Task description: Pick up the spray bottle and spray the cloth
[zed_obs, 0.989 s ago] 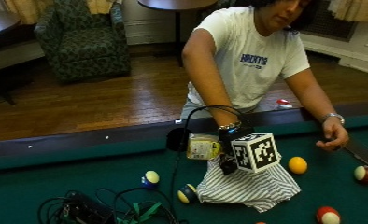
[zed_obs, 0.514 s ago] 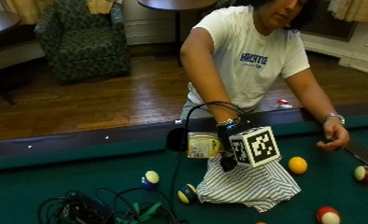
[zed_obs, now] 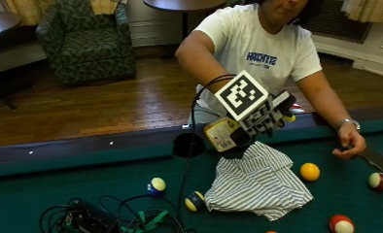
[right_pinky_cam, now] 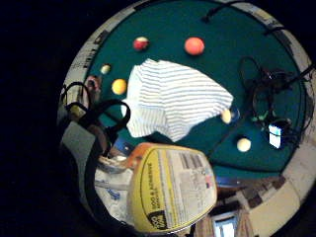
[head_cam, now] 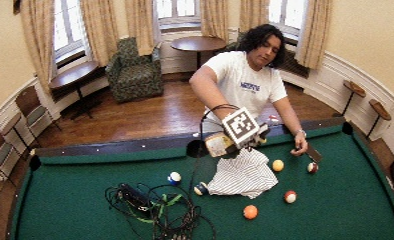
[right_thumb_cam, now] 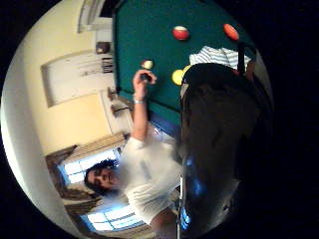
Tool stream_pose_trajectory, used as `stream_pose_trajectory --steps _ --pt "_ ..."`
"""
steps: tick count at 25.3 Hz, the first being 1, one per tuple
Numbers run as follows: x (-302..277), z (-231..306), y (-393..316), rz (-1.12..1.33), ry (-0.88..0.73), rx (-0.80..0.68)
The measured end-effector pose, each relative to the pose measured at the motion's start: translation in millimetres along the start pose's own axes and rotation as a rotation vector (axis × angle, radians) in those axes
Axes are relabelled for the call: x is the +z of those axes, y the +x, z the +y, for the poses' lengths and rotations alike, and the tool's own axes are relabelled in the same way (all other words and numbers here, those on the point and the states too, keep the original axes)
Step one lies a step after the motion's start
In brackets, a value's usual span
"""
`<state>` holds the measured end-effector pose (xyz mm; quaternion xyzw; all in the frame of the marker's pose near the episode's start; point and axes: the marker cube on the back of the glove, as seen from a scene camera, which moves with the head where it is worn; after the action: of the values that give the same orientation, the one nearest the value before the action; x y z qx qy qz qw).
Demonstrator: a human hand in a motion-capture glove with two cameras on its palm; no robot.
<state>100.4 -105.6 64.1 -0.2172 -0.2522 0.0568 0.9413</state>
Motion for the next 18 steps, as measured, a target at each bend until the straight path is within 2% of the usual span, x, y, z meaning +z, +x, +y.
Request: stream_pose_trajectory --steps 8,13,18 --pt "-8 -2 -32 -0.375 0.172 -0.276" --pt "19 -26 -57 -0.581 0.207 -0.436" --pt "55 -61 -81 -0.682 0.204 -0.51"
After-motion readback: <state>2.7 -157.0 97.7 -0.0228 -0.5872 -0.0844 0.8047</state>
